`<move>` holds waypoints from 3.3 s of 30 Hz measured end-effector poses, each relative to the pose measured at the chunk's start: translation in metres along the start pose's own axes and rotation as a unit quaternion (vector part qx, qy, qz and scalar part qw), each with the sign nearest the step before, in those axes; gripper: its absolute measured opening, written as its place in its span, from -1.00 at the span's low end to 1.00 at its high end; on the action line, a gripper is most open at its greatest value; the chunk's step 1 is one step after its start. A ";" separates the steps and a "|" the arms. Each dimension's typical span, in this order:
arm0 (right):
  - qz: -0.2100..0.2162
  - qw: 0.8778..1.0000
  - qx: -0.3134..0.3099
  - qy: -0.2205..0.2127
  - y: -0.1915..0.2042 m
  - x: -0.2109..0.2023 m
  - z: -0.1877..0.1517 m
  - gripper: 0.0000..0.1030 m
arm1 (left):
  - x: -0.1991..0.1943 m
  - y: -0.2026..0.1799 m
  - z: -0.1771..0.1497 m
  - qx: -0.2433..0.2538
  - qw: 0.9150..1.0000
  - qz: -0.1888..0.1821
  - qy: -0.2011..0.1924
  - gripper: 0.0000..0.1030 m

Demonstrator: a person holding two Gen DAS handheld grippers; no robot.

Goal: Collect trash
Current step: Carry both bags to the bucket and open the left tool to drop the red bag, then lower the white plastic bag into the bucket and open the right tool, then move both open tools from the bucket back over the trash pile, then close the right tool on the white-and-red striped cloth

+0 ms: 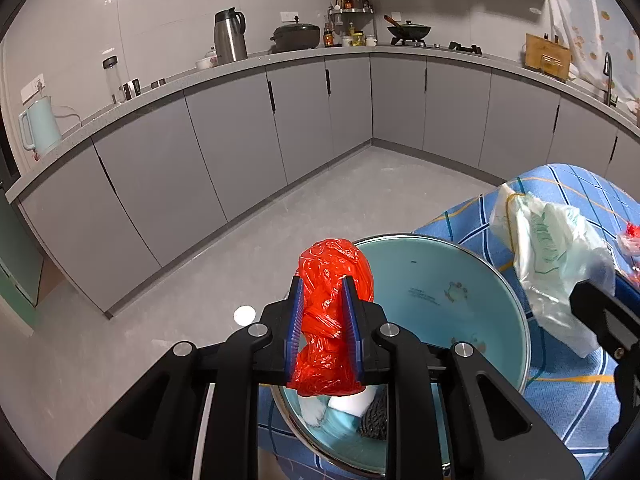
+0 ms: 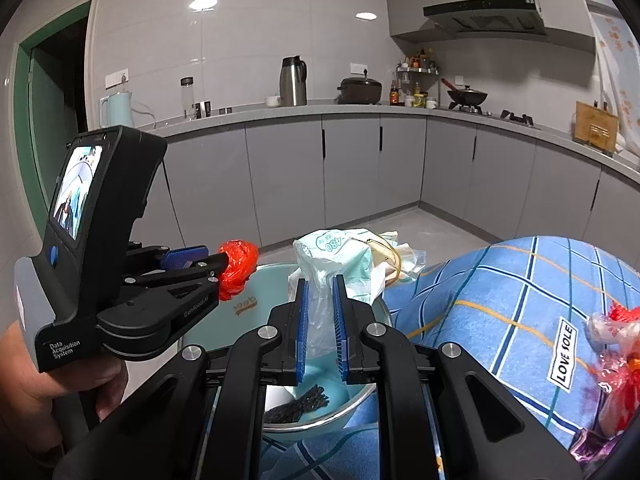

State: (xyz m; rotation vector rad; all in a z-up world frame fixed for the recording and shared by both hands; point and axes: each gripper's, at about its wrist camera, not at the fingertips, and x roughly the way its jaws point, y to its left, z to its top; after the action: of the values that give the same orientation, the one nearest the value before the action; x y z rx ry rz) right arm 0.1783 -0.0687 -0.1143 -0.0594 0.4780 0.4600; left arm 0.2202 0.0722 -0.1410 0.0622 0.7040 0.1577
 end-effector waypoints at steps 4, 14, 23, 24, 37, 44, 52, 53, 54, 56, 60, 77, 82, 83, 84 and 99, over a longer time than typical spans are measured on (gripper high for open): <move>0.011 1.000 -0.008 0.011 0.004 0.007 -0.003 -0.75 | 0.004 -0.001 0.000 0.002 1.000 -0.002 0.005 -0.59; 0.020 0.999 -0.017 0.044 0.003 0.030 -0.017 -0.57 | 0.010 0.000 0.000 0.005 1.000 0.006 0.005 0.09; 0.022 0.998 -0.007 0.056 -0.006 0.033 -0.026 -0.18 | 0.009 0.000 -0.003 0.006 1.000 0.006 0.003 0.09; 0.021 0.998 -0.006 0.054 -0.006 0.032 -0.026 -0.18 | 0.009 0.001 -0.003 0.005 1.000 0.009 0.002 0.13; -0.006 0.999 0.007 0.050 -0.018 0.018 -0.027 -0.15 | 0.001 -0.002 -0.004 0.009 1.000 0.012 -0.004 0.46; -0.024 0.999 0.012 0.035 -0.026 -0.005 -0.027 -0.09 | -0.010 -0.010 -0.003 0.018 1.000 0.009 -0.012 0.56; -0.048 0.998 0.020 0.018 -0.037 -0.030 -0.027 -0.02 | -0.029 -0.029 -0.002 0.031 0.999 0.001 -0.025 0.64; -0.050 0.998 0.023 0.017 -0.039 -0.033 -0.027 -0.01 | -0.033 -0.033 -0.003 0.033 0.999 -0.003 -0.027 0.67; -0.053 0.998 0.025 0.016 -0.040 -0.035 -0.028 0.01 | -0.036 -0.035 -0.003 0.035 0.999 -0.005 -0.029 0.73; -0.063 0.998 0.029 0.014 -0.044 -0.040 -0.029 0.02 | -0.042 -0.044 -0.006 0.042 0.998 -0.014 -0.035 0.76; -0.092 0.995 0.041 0.013 -0.058 -0.057 -0.032 0.04 | -0.048 -0.062 -0.009 0.057 0.997 -0.031 -0.035 0.76; -0.250 0.956 0.152 -0.029 -0.155 -0.190 -0.071 0.24 | -0.090 -0.184 -0.012 0.147 0.979 -0.123 -0.065 0.78; -0.296 0.934 0.200 -0.022 -0.185 -0.212 -0.093 0.25 | -0.102 -0.225 -0.013 0.175 0.970 -0.151 -0.075 0.79; -0.305 0.930 0.205 -0.019 -0.188 -0.214 -0.097 0.25 | -0.104 -0.232 -0.014 0.181 0.968 -0.157 -0.077 0.79; -0.317 0.925 0.210 -0.016 -0.191 -0.217 -0.103 0.25 | -0.107 -0.241 -0.015 0.187 0.965 -0.164 -0.078 0.79; -0.273 0.936 0.221 -0.003 -0.175 -0.199 -0.114 0.37 | -0.095 -0.249 -0.031 0.192 0.967 -0.156 -0.055 0.79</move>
State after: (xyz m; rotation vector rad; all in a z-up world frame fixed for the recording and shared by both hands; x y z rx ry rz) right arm 0.0493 -0.3267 -0.1339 0.2402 0.5266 -0.1998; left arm 0.1598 -0.1894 -0.1313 0.3271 0.6170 -0.2843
